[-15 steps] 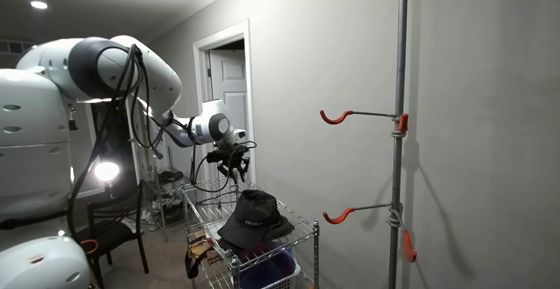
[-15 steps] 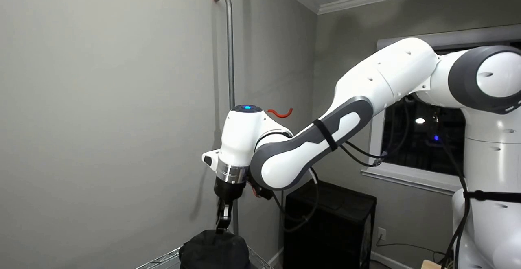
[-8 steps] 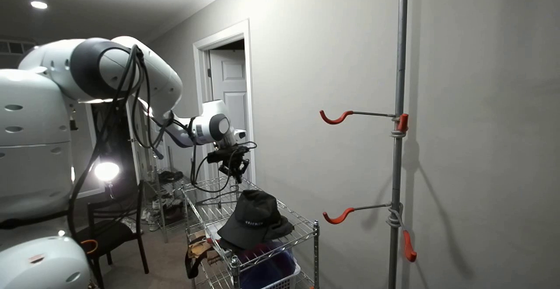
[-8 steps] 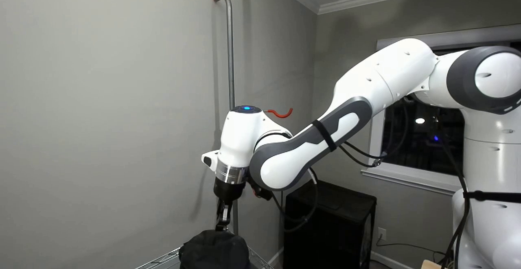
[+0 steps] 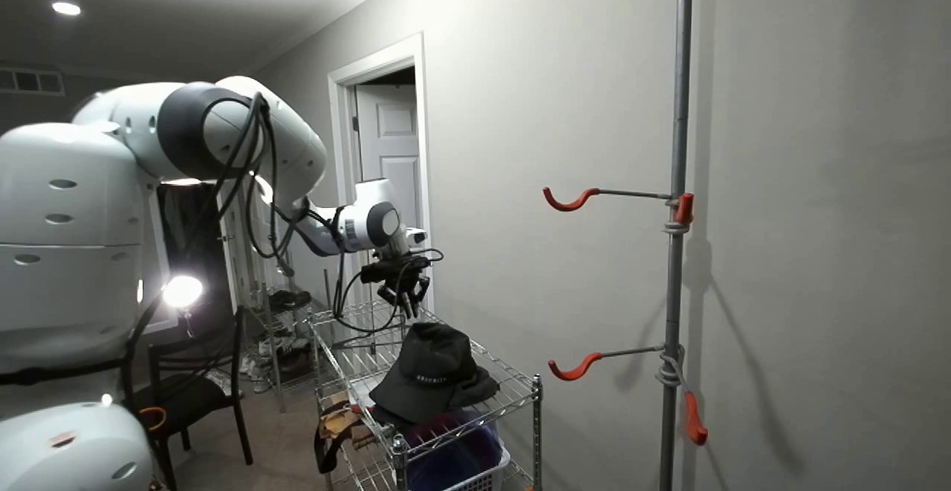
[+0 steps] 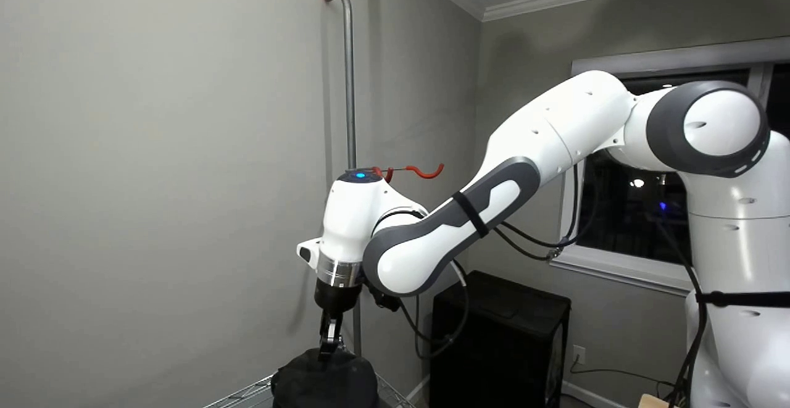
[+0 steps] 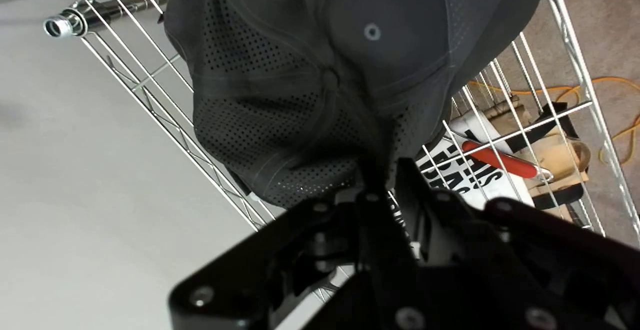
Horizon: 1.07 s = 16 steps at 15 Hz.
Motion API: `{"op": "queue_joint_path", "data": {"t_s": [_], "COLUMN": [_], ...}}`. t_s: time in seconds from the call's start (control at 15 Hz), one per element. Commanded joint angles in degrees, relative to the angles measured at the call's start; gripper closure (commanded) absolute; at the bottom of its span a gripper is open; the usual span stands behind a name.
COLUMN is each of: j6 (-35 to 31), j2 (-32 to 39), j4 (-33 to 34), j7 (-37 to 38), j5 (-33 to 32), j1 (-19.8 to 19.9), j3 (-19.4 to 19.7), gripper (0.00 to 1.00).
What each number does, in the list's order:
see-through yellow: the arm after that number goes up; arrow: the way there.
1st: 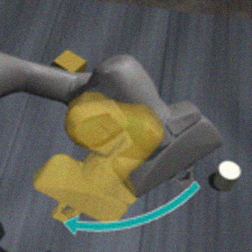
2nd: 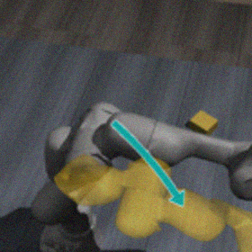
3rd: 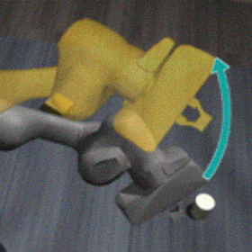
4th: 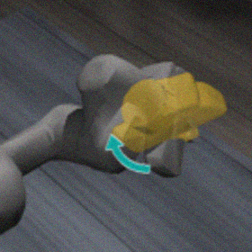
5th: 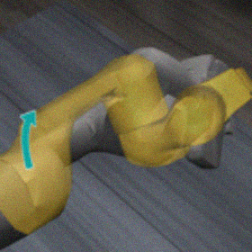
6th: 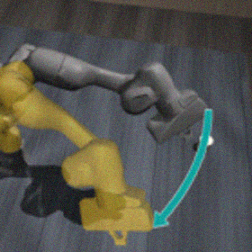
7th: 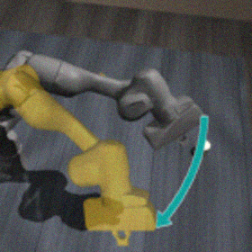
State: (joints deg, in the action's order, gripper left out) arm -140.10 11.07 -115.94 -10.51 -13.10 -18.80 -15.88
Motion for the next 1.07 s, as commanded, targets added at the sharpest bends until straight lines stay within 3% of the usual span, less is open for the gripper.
{"op": "queue_joint_path", "data": {"t_s": [0.0,0.33,0.4,0.53,0.87,1.0], "j6": [0.48,1.24,1.13,1.32,1.01,0.97], "j2": [3.40,7.84,8.85,10.47,12.40,12.51], "j4": [2.65,5.23,5.63,6.48,7.34,7.54], "j7": [-0.69,-1.91,-2.58,-3.37,-2.85,-2.49], "j5": [0.34,1.17,1.56,2.02,2.35,2.22], "j1": [0.46,0.42,0.52,0.62,0.63,0.53], "j3": [-0.01,-0.29,-0.55,-0.95,-1.35,-1.31], "gripper": [0.55,0.23,0.66,0.63,0.95,0.98]}}
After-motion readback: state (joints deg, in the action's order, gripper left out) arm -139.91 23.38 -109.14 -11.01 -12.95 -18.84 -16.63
